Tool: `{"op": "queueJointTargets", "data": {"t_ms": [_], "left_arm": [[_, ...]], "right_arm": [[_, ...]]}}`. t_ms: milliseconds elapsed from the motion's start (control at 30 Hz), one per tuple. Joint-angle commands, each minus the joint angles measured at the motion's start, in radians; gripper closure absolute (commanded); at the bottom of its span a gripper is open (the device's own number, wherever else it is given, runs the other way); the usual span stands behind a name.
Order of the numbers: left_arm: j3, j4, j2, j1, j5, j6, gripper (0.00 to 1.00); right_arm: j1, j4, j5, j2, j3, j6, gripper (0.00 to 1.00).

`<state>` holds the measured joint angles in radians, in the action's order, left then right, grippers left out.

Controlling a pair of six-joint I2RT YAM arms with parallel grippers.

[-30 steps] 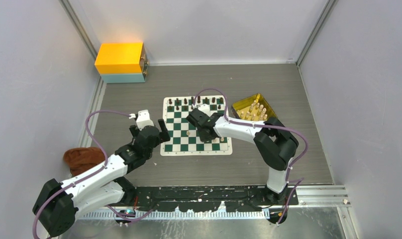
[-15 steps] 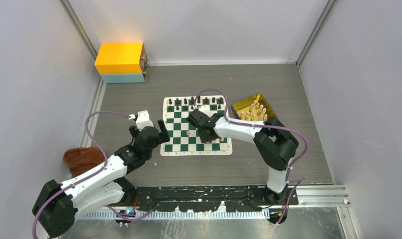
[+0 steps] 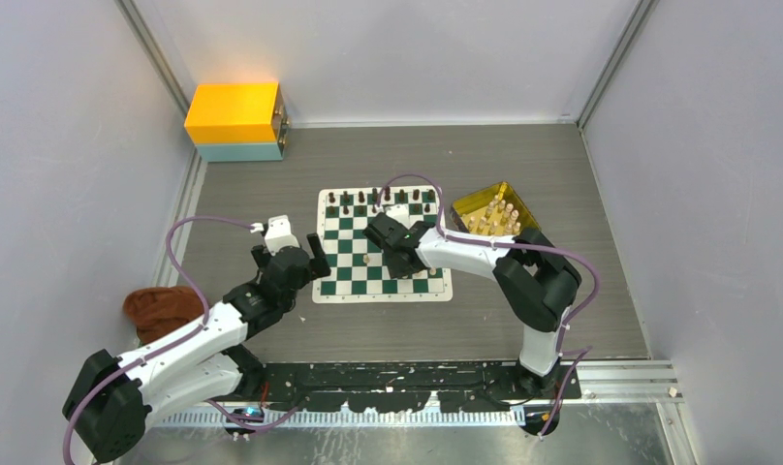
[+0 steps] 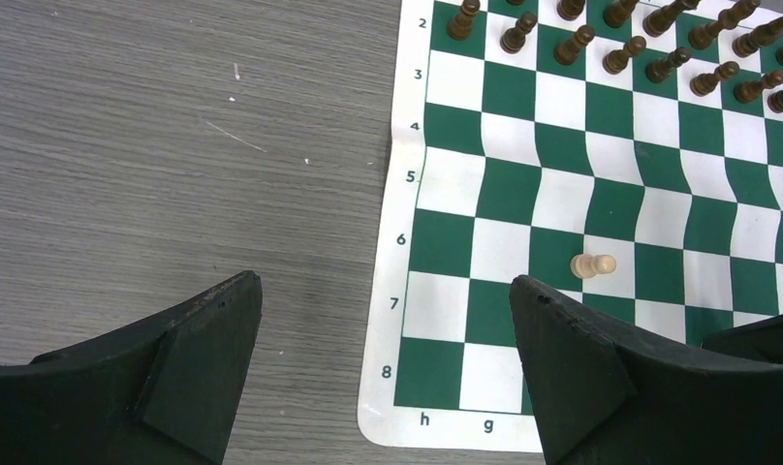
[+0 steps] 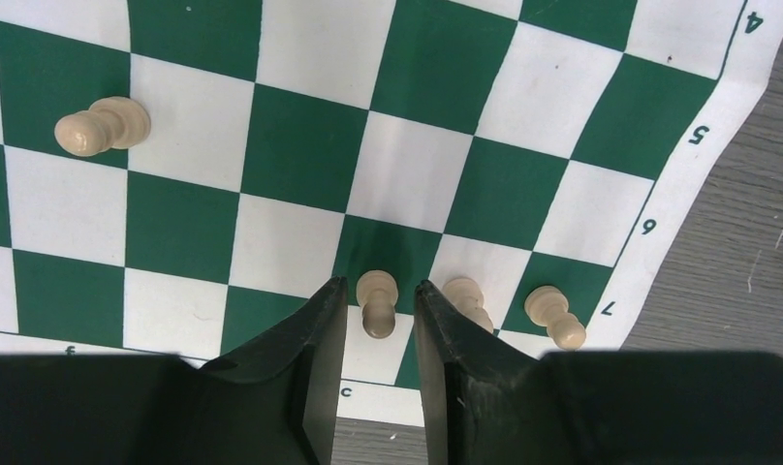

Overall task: Set up the chess pieces on the board
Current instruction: Place the chess piece on the chessboard, then pick up the chess piece from the chessboard.

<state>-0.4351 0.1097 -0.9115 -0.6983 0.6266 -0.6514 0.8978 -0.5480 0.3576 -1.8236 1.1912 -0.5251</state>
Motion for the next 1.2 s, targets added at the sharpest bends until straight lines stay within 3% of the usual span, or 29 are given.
{"op": "queueJointTargets", "data": {"t_ms": [0, 567, 1167], "left_arm": [[-0.001, -0.03, 0.014, 0.0, 0.018, -0.015, 0.01], [-0.001, 0.011, 0.07, 0.0, 0.025, -0.018, 0.01], [0.007, 0.021, 0.092, 0.0, 0.025, -0.012, 0.01]], "right_arm": [[0.011, -0.009, 0.025, 0.046, 0.08, 0.031, 0.62], [0.023, -0.018, -0.095, -0.102, 0.312, 0.088, 0.62], [0.025, -0.02, -0.136, -0.219, 0.405, 0.093, 0.62]]}}
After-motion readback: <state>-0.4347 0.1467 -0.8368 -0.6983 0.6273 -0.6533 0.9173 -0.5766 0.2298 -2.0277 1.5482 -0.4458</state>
